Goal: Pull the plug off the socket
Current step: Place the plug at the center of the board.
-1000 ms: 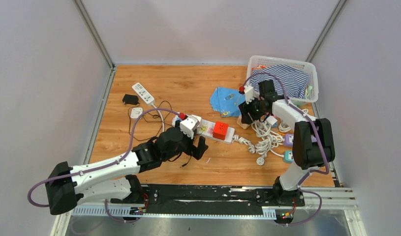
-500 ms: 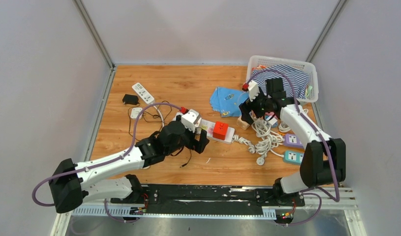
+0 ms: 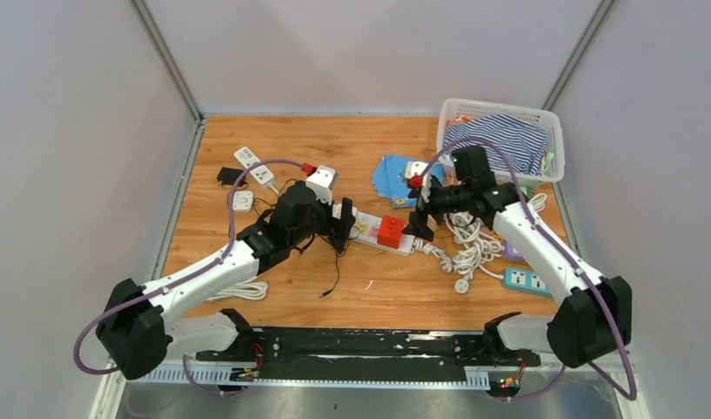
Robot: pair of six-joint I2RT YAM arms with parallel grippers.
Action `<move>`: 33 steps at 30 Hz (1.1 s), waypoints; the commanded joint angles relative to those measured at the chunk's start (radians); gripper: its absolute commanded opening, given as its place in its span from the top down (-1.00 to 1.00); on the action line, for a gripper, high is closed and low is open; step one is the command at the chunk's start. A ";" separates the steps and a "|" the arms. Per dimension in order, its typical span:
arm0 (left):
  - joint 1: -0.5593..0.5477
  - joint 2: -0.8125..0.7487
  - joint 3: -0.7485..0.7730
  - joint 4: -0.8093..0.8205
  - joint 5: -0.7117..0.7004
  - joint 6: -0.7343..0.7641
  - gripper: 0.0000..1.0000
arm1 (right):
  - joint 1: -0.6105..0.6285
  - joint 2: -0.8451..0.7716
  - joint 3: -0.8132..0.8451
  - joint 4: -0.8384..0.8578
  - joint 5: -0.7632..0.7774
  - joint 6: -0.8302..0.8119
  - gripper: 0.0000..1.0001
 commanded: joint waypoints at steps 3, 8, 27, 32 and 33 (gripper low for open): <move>0.017 0.150 0.099 -0.049 -0.015 0.053 -1.00 | 0.166 0.127 0.038 -0.051 0.135 0.017 -0.98; 0.022 0.236 0.133 -0.038 -0.016 0.062 -0.98 | 0.197 0.191 0.007 0.029 0.259 0.061 -0.93; 0.052 0.446 0.186 0.013 0.009 0.048 -0.57 | 0.282 0.323 -0.011 0.124 0.433 0.085 -0.68; 0.060 0.471 0.189 0.010 0.039 0.041 0.07 | 0.285 0.331 -0.015 0.122 0.434 0.075 -0.44; 0.061 0.474 0.189 0.009 0.041 0.041 0.16 | 0.285 0.332 -0.016 0.122 0.429 0.075 -0.37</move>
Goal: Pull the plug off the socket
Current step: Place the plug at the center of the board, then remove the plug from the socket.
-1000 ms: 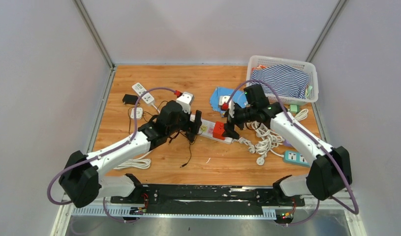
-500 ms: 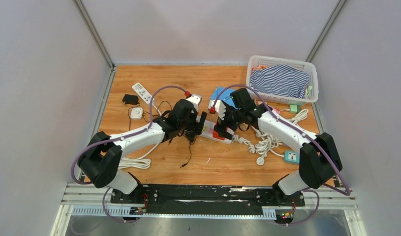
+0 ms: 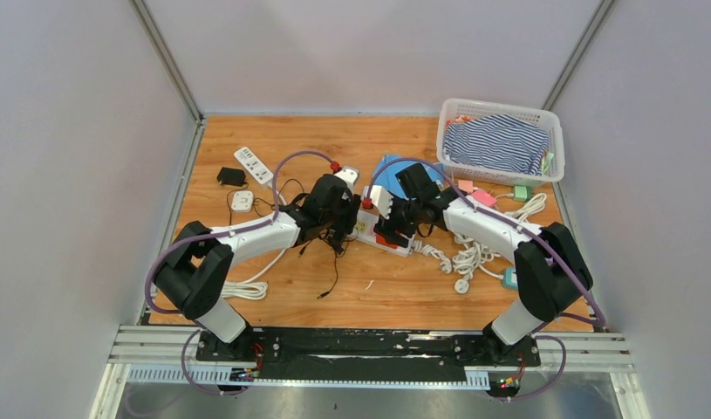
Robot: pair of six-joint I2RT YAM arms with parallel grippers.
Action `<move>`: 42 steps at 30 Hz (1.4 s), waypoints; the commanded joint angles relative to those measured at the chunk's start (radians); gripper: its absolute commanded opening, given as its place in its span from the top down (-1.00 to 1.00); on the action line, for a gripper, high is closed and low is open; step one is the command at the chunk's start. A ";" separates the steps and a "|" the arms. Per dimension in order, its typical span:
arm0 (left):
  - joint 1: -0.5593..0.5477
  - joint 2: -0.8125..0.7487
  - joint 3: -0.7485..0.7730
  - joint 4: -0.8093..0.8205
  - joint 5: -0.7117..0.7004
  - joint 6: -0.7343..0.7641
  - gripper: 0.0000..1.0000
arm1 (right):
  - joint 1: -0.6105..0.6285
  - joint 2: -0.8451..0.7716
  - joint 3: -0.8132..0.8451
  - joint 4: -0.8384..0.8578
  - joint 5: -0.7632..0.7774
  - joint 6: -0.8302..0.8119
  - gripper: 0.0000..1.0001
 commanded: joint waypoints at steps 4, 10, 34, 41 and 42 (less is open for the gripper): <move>0.016 0.039 0.021 0.004 0.038 0.001 0.55 | 0.030 0.014 -0.018 0.001 -0.007 -0.010 0.25; 0.020 0.069 0.017 0.011 0.053 -0.002 0.94 | 0.077 0.006 -0.030 -0.005 -0.035 0.022 0.99; 0.025 0.126 -0.006 0.022 0.055 0.029 1.00 | 0.224 -0.010 -0.044 -0.015 0.047 -0.007 1.00; 0.025 0.140 -0.009 0.023 0.066 0.033 1.00 | 0.085 0.018 0.003 -0.044 -0.009 0.078 1.00; 0.026 0.139 -0.009 0.022 0.072 0.039 1.00 | 0.028 0.016 0.007 -0.048 -0.049 0.100 1.00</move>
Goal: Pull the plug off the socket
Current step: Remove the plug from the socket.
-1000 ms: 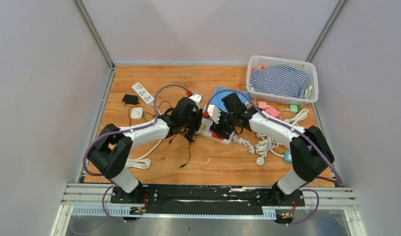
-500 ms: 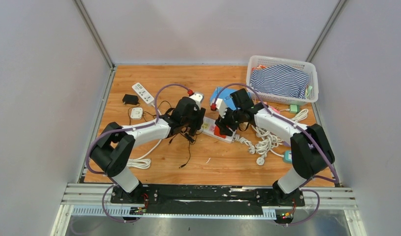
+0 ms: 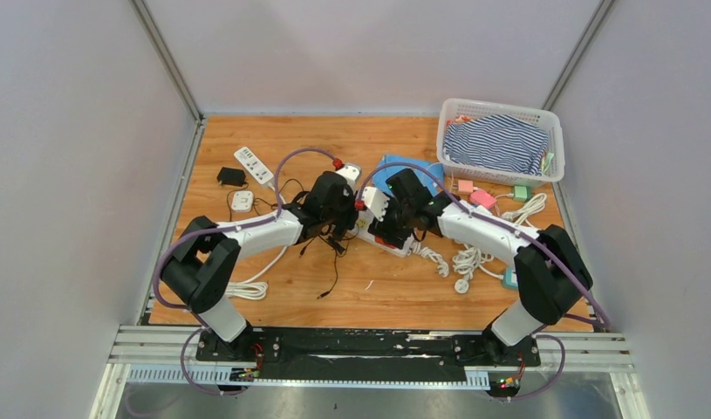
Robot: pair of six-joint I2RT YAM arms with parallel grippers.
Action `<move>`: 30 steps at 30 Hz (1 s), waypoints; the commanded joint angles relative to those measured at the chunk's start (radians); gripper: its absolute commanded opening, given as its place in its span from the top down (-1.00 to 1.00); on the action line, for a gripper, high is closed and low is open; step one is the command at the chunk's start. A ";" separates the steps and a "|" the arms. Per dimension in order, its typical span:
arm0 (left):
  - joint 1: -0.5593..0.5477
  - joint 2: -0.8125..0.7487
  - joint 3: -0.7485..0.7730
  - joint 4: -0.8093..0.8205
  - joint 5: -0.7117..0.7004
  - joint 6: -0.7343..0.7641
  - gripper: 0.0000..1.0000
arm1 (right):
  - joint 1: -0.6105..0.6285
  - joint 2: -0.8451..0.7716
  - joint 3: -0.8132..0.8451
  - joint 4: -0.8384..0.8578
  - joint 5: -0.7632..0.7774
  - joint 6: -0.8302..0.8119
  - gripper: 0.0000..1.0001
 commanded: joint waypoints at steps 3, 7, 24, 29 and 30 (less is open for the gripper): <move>0.008 0.093 -0.017 -0.055 0.060 0.013 1.00 | -0.229 0.052 0.012 -0.069 -0.382 0.062 1.00; 0.011 0.109 -0.001 -0.055 0.080 0.021 1.00 | -0.268 0.103 0.022 -0.097 -0.441 0.072 1.00; 0.015 0.136 0.013 -0.055 0.098 0.021 1.00 | -0.093 0.011 0.011 -0.067 -0.274 0.040 1.00; 0.016 0.137 0.008 -0.055 0.098 0.028 1.00 | -0.266 0.031 0.006 -0.104 -0.470 0.062 1.00; 0.017 0.140 0.010 -0.055 0.098 0.028 1.00 | -0.267 0.030 0.003 -0.101 -0.474 0.063 1.00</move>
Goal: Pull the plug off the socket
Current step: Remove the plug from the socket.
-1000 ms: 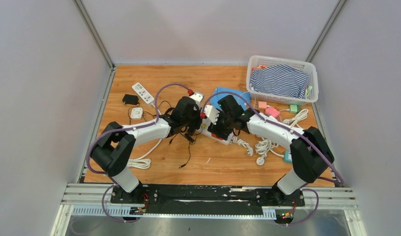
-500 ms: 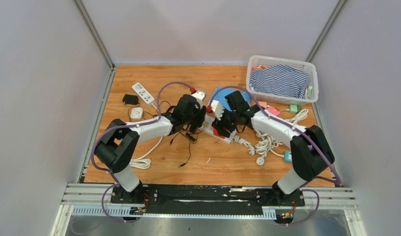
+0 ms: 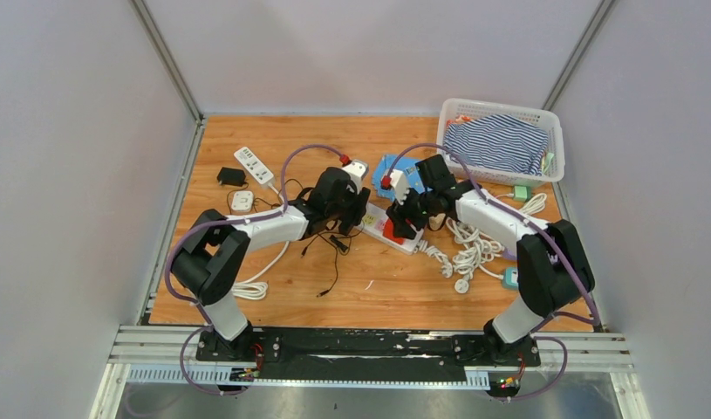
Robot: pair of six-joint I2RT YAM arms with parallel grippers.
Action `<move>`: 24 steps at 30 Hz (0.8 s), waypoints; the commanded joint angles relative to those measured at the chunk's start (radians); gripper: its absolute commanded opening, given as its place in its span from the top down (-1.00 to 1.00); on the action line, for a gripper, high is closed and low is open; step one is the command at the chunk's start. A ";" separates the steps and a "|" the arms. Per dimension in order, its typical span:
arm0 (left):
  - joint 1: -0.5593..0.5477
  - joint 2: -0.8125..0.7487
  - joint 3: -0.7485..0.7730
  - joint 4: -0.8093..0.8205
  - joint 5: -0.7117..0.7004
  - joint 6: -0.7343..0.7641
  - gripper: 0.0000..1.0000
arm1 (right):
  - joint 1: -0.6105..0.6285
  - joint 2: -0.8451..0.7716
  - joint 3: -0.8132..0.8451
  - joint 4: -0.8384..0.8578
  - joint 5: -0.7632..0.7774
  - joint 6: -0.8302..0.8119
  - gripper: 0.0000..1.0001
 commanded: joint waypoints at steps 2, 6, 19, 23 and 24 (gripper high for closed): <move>0.005 0.077 -0.031 -0.118 0.055 -0.008 1.00 | -0.032 0.008 -0.001 -0.083 -0.192 0.008 1.00; 0.005 0.077 -0.029 -0.118 0.066 -0.013 1.00 | 0.093 -0.046 -0.011 -0.072 -0.163 0.007 1.00; 0.005 0.066 -0.037 -0.118 0.065 -0.021 1.00 | 0.121 -0.124 -0.002 -0.122 -0.143 -0.106 1.00; 0.004 0.070 -0.038 -0.118 0.065 -0.018 1.00 | 0.091 -0.145 -0.015 -0.098 -0.122 -0.082 1.00; 0.005 0.070 -0.039 -0.118 0.067 -0.020 1.00 | 0.090 -0.139 -0.014 -0.088 -0.093 -0.068 1.00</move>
